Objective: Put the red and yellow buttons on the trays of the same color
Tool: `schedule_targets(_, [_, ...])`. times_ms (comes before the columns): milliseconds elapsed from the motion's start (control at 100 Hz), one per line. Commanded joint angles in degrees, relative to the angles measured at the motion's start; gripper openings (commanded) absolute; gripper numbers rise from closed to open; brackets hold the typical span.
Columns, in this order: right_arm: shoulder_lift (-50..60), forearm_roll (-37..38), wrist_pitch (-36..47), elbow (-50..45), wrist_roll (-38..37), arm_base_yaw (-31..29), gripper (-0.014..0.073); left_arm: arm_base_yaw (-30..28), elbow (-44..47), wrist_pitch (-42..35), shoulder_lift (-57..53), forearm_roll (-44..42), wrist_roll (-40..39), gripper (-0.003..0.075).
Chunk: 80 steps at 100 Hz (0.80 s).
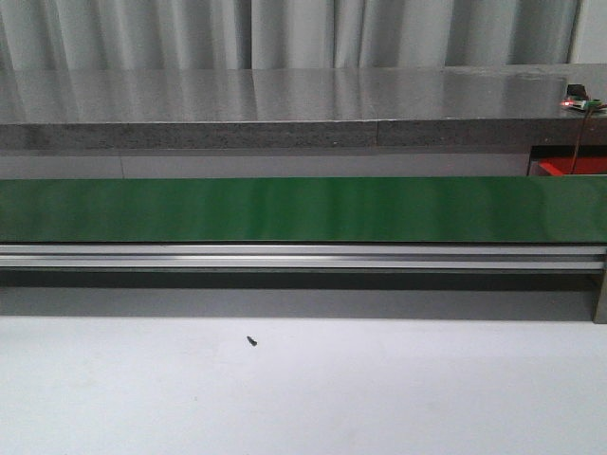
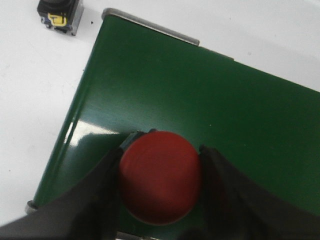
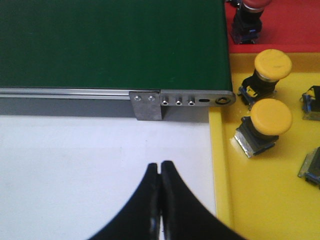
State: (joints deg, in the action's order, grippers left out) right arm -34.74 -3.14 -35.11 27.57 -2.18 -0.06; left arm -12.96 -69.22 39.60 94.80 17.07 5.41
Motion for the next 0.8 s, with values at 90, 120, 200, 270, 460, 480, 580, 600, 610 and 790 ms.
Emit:
schedule_targets(90, [0.06,0.37,3.89,1.47,0.49,-0.32,-0.0067,0.47,-1.36,-2.63,-2.24,1.78,0.23,0.0297])
schedule_targets(120, [0.06,0.37,3.89,1.47,0.49,-0.32,-0.0067,0.47,-1.36,-2.63,-2.24,1.77,0.23,0.0350])
schedule_targets(200, [0.06,0.37,3.89,1.47,0.49,-0.32,-0.0067,0.47,-1.36,-2.63,-2.48,1.77,0.23,0.0516])
schedule_targets(270, [0.06,0.37,3.89,1.47,0.49,-0.32,-0.0067,0.47,-1.36,-2.74,-2.98,1.77,0.23,0.0605])
schedule_targets(460, [0.06,0.37,3.89,1.47,0.49,-0.32,-0.0067,0.47,-1.36,-3.82,-6.95,1.77,0.23,0.0618])
schedule_targets(480, [0.06,0.37,3.89,1.47,0.49,-0.32,-0.0067,0.47,-1.36,-4.13,-7.55,1.77,0.23,0.0618])
schedule_targets(580, [0.06,0.37,3.89,1.47,0.49,-0.32,-0.0067,0.34,-1.50,-5.04,-9.78,1.77,0.10,0.0618])
schedule_targets(600, [0.06,0.37,3.89,1.47,0.49,-0.32,-0.0067,0.25,-1.75,-5.04,-9.97,1.77,0.01,0.0618])
schedule_targets(610, [0.06,0.37,3.89,1.47,0.49,-0.32,-0.0067,0.25,-1.78,-4.94,-10.11,1.60,0.01,0.0618])
schedule_targets(790, [0.06,0.37,3.89,1.47,0.49,-0.32,-0.0067,-1.98,-4.12,-5.31,-9.71,1.44,-3.17,0.0617])
